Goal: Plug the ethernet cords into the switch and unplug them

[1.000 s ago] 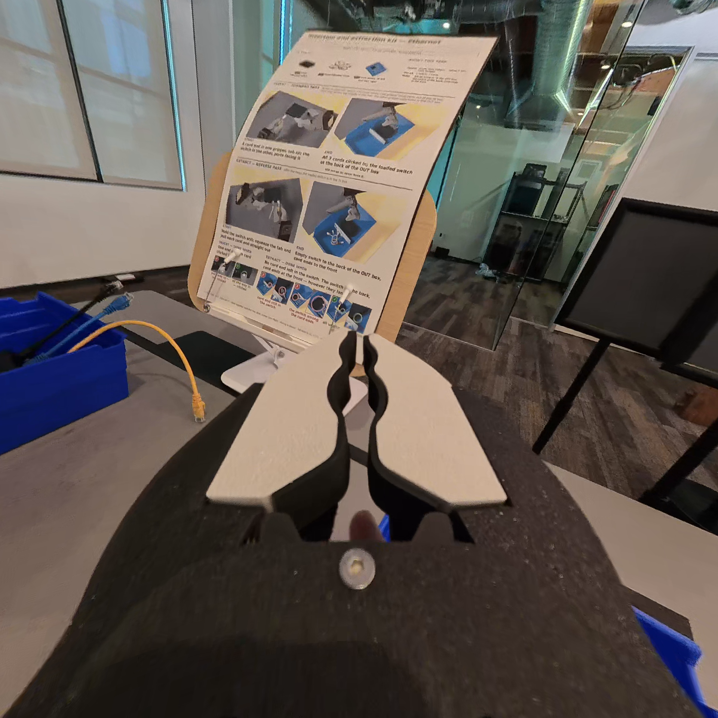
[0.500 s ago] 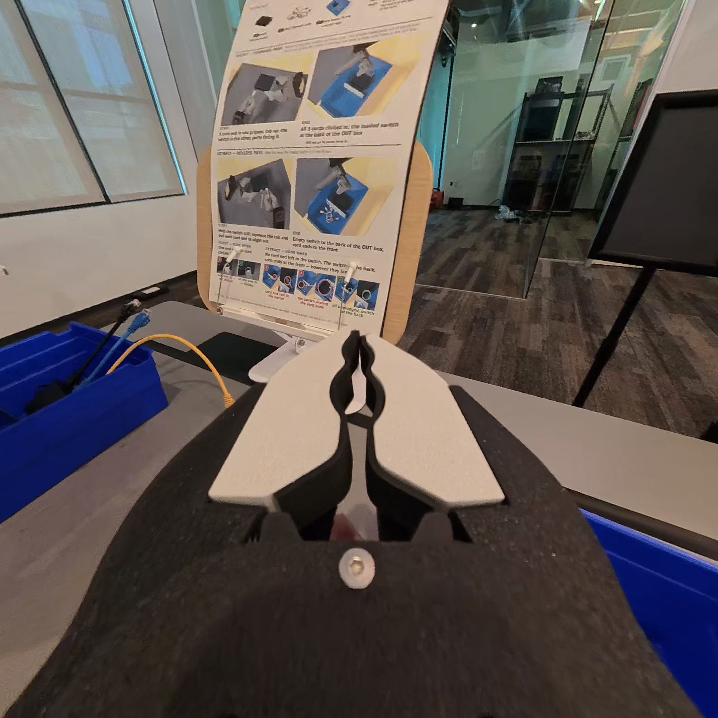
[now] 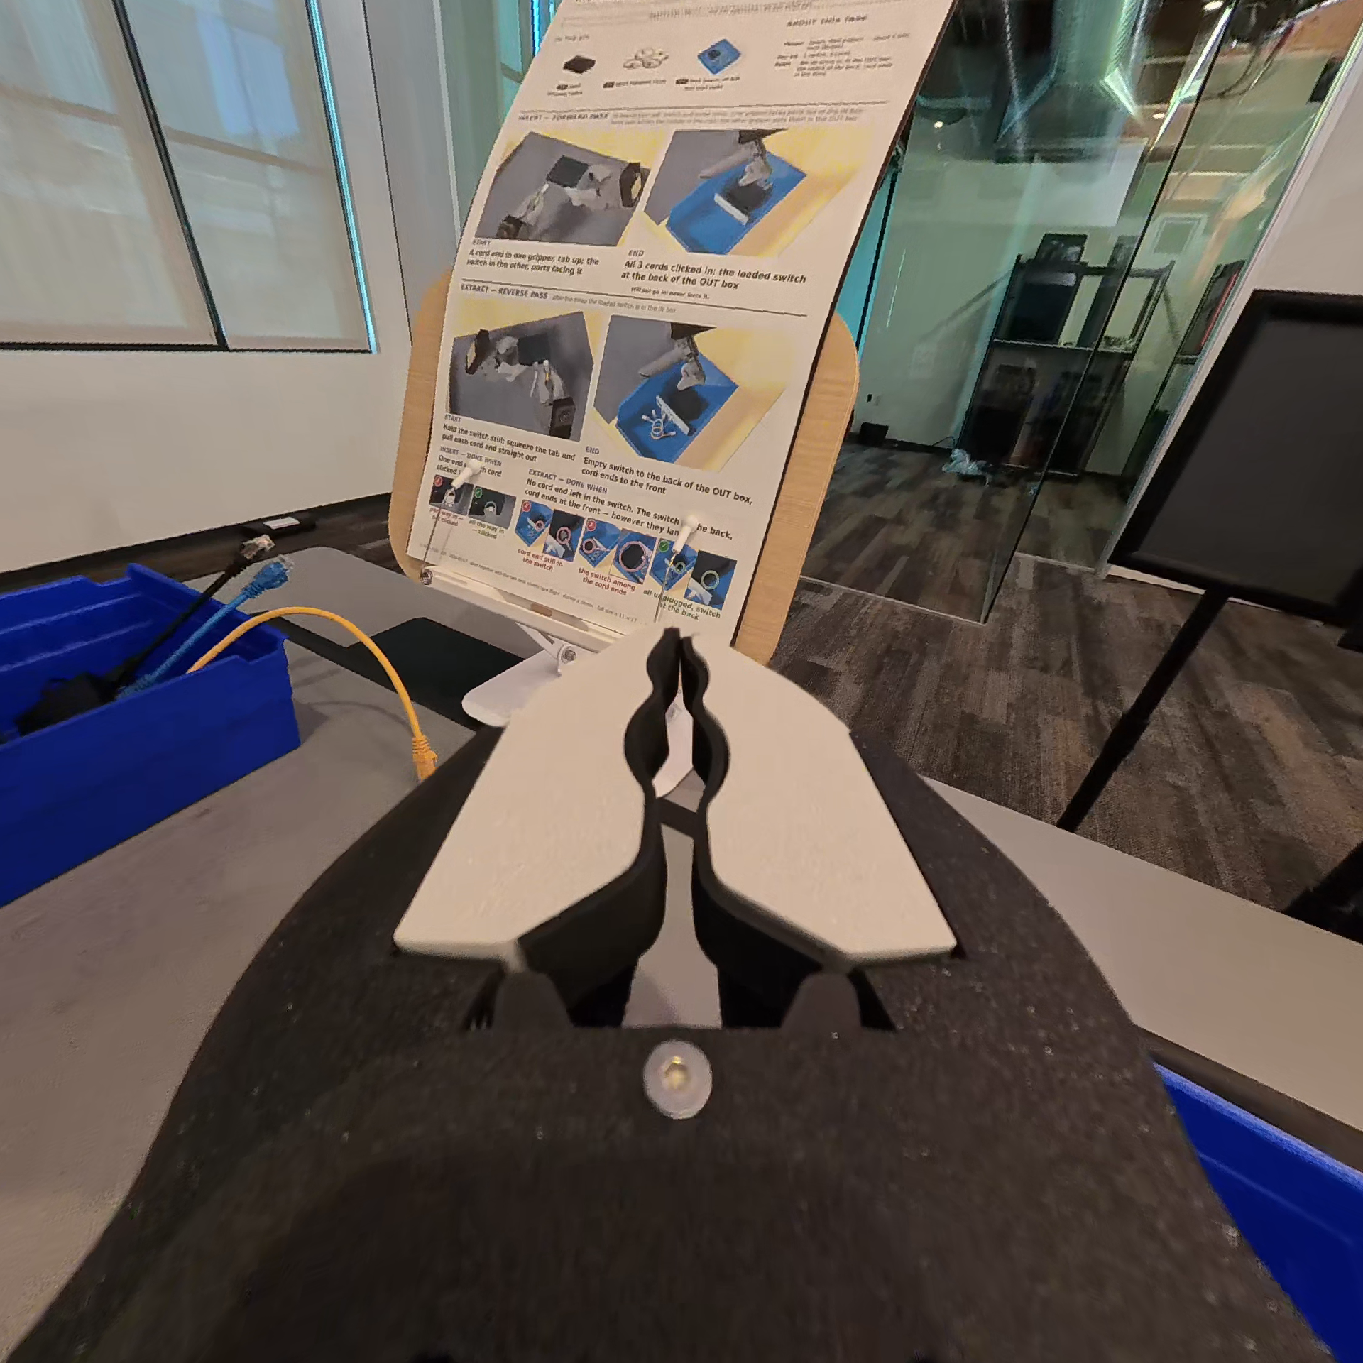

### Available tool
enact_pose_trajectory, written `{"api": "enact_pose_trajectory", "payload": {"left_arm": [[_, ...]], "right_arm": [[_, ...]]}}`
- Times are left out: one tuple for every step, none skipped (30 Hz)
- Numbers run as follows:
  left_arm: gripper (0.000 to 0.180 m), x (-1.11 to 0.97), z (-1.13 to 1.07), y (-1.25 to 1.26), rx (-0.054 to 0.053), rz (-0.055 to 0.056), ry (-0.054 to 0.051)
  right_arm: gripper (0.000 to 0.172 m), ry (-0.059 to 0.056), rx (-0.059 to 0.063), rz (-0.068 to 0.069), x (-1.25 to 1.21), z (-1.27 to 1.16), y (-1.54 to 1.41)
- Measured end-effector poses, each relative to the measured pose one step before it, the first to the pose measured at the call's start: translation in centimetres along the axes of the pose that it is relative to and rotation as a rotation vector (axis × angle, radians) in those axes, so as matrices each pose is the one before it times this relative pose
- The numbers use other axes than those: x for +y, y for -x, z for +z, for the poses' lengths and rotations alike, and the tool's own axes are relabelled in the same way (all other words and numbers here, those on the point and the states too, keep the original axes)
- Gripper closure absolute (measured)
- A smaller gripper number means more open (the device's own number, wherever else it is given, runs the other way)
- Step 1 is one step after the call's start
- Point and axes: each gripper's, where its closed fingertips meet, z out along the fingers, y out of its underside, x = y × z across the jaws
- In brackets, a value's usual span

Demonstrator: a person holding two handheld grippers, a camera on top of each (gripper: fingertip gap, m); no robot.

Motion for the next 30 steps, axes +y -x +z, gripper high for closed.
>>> {"api": "enact_pose_trajectory", "payload": {"left_arm": [[0.180, 0.129, -0.422, 0.577, -0.0077, -0.0088, 0.0136], [0.180, 0.117, -0.312, 0.610, -0.0148, -0.0017, 0.0092], [0.180, 0.137, -0.214, 0.624, -0.0195, 0.0046, 0.0081], [0.180, 0.206, -0.133, 0.637, -0.0226, 0.0080, 0.0105], [0.180, 0.277, -0.052, 0.645, -0.0237, 0.0091, 0.0143], [0.180, 0.366, -0.016, 0.599, -0.0218, 0.0087, 0.0195], [0.180, 0.439, 0.020, 0.497, -0.0171, 0.0084, 0.0246], [0.180, 0.437, 0.024, 0.425, -0.0134, 0.0089, 0.0249], [0.180, 0.381, 0.010, 0.383, -0.0133, 0.0074, 0.0204], [0.180, 0.312, -0.001, 0.372, -0.0140, 0.0045, 0.0160], [0.180, 0.246, -0.010, 0.351, -0.0129, 0.0036, 0.0127], [0.180, 0.167, -0.047, 0.318, -0.0110, 0.0025, 0.0086], [0.180, 0.116, -0.050, 0.266, -0.0083, 0.0001, 0.0049], [0.180, 0.124, -0.059, 0.244, -0.0059, -0.0023, 0.0049], [0.180, 0.158, -0.042, 0.235, -0.0058, -0.0034, 0.0073], [0.180, 0.193, -0.031, 0.243, -0.0070, -0.0014, 0.0101], [0.180, 0.217, -0.010, 0.240, -0.0082, 0.0023, 0.0117], [0.180, 0.213, 0.007, 0.237, -0.0098, 0.0044, 0.0115], [0.180, 0.203, 0.018, 0.213, -0.0098, 0.0051, 0.0114], [0.180, 0.184, 0.026, 0.158, -0.0074, 0.0054, 0.0113], [0.180, 0.160, 0.041, 0.100, -0.0041, 0.0048, 0.0098], [0.180, 0.104, 0.049, 0.035, -0.0008, 0.0031, 0.0070], [0.180, 0.065, 0.065, -0.036, 0.0025, 0.0021, 0.0043], [0.180, 0.067, 0.075, -0.099, 0.0053, 0.0024, 0.0045], [0.180, 0.070, 0.083, -0.108, 0.0054, 0.0034, 0.0054], [0.180, 0.037, 0.062, -0.081, 0.0030, 0.0048, 0.0040], [0.180, 0.004, 0.065, -0.049, 0.0000, 0.0049, 0.0012], [0.180, -0.024, 0.054, -0.038, -0.0009, 0.0041, -0.0007], [0.180, -0.026, 0.030, -0.051, 0.0000, 0.0033, -0.0007], [0.180, 0.008, 0.033, -0.042, 0.0010, 0.0020, 0.0007]], "right_arm": [[0.172, 0.0036, -0.0163, -0.0012, 0.130, 0.026, 0.185], [0.172, 0.0011, -0.0182, -0.0010, 0.148, 0.084, 0.213], [0.172, 0.0066, -0.0007, 0.0035, 0.232, 0.110, -0.013], [0.172, 0.0114, -0.0044, 0.0019, 0.292, 0.114, 0.042], [0.172, 0.0122, -0.0197, -0.0016, 0.277, 0.100, 0.257], [0.172, 0.0087, -0.0121, 0.0007, 0.171, 0.080, 0.151], [0.172, 0.0059, 0.0030, 0.0033, 0.087, 0.040, -0.053], [0.172, 0.0071, 0.0056, 0.0011, 0.062, -0.005, -0.084], [0.172, 0.0078, 0.0075, -0.0003, 0.052, -0.049, -0.107], [0.172, 0.0126, 0.0161, 0.0016, 0.087, -0.080, -0.250], [0.172, 0.0121, 0.0175, 0.0039, 0.064, -0.099, -0.288], [0.171, 0.0060, 0.0067, 0.0059, -0.009, -0.114, -0.168], [0.170, 0.0052, -0.0020, 0.0122, -0.006, -0.104, -0.072], [0.168, 0.0082, -0.0018, 0.0183, 0.060, -0.071, -0.096], [0.166, 0.0120, 0.0031, 0.0213, 0.132, -0.038, -0.183], [0.164, 0.0107, 0.0004, 0.0191, 0.126, -0.008, -0.137], [0.162, 0.0092, -0.0050, 0.0133, 0.139, 0.023, -0.050], [0.159, 0.0109, -0.0048, 0.0088, 0.166, 0.034, -0.041], [0.157, 0.0134, -0.0039, 0.0046, 0.222, 0.052, -0.042], [0.155, 0.0161, -0.0040, 0.0032, 0.258, 0.083, -0.025], [0.153, 0.0133, -0.0007, 0.0041, 0.210, 0.096, -0.048], [0.152, 0.0063, -0.0025, 0.0017, 0.120, 0.076, -0.001], [0.150, 0.0025, -0.0052, -0.0003, 0.069, 0.062, 0.062], [0.149, 0.0016, -0.0033, -0.0015, 0.033, 0.041, 0.058], [0.148, 0.0023, -0.0015, -0.0028, 0.015, 0.015, 0.042], [0.148, 0.0023, -0.0004, -0.0031, 0.010, -0.008, 0.022], [0.147, -0.0008, -0.0004, -0.0030, -0.044, -0.030, 0.026], [0.147, -0.0034, -0.0006, -0.0018, -0.073, -0.042, 0.004], [0.147, -0.0028, -0.0003, 0.0006, -0.064, -0.053, -0.002], [0.147, -0.0003, -0.0006, 0.0020, -0.029, -0.037, -0.018]]}}
